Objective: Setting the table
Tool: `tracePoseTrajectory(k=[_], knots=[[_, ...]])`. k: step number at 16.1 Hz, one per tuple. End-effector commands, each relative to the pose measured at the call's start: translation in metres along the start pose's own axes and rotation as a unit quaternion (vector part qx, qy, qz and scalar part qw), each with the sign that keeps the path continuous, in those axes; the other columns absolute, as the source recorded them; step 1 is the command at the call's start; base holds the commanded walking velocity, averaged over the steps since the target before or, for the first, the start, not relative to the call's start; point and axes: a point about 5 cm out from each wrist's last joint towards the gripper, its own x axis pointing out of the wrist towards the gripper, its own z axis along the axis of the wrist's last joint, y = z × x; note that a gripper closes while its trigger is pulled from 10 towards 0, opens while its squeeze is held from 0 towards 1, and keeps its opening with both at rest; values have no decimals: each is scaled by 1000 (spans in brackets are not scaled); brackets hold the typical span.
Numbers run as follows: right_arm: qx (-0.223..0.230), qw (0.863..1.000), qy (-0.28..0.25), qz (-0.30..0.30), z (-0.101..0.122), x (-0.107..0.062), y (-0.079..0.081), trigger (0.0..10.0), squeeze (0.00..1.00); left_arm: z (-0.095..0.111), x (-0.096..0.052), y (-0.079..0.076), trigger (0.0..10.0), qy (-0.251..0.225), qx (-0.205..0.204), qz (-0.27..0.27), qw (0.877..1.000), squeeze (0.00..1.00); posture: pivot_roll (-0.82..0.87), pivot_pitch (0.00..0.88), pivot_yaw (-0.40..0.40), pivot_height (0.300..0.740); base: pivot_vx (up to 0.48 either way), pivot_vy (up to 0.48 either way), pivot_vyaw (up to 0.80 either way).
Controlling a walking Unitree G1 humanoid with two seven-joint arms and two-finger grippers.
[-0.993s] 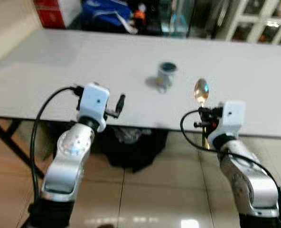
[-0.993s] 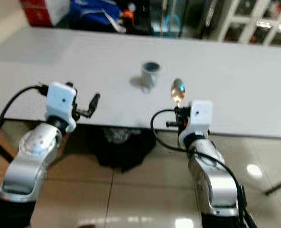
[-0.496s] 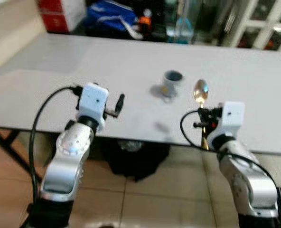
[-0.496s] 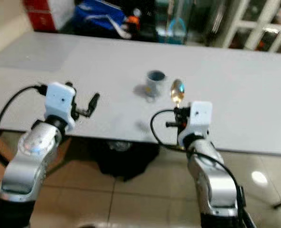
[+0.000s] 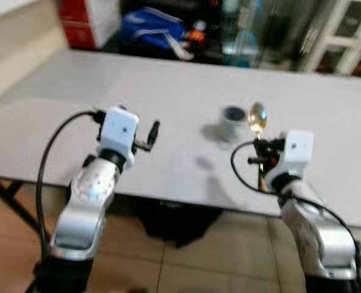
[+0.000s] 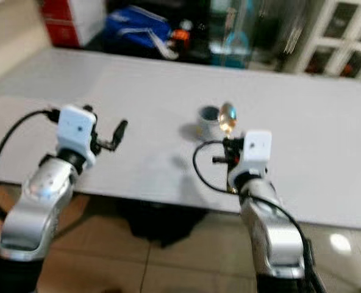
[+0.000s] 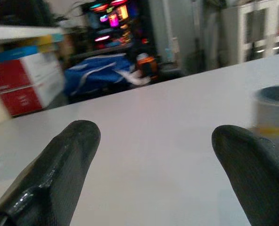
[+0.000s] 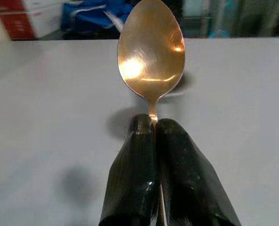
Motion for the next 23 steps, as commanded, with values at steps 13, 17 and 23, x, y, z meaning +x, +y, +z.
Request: tracePoseTrajectory(k=[13,17,23], knots=[[24,987,105,-116,-23,5,-29,10000,0,-14,-27,-48,10000,-1,-2,-238,971,0,21,43,-18,740,0,0,0],[25,978,166,-124,-34,10,-32,10000,0,-20,-39,-62,10000,13,-16,-288,957,0,2,84,-17,740,0,0,0],[19,976,176,-124,-24,13,-31,10000,0,-26,-59,-68,10000,40,-11,-336,941,0,10,119,-42,740,0,0,0]])
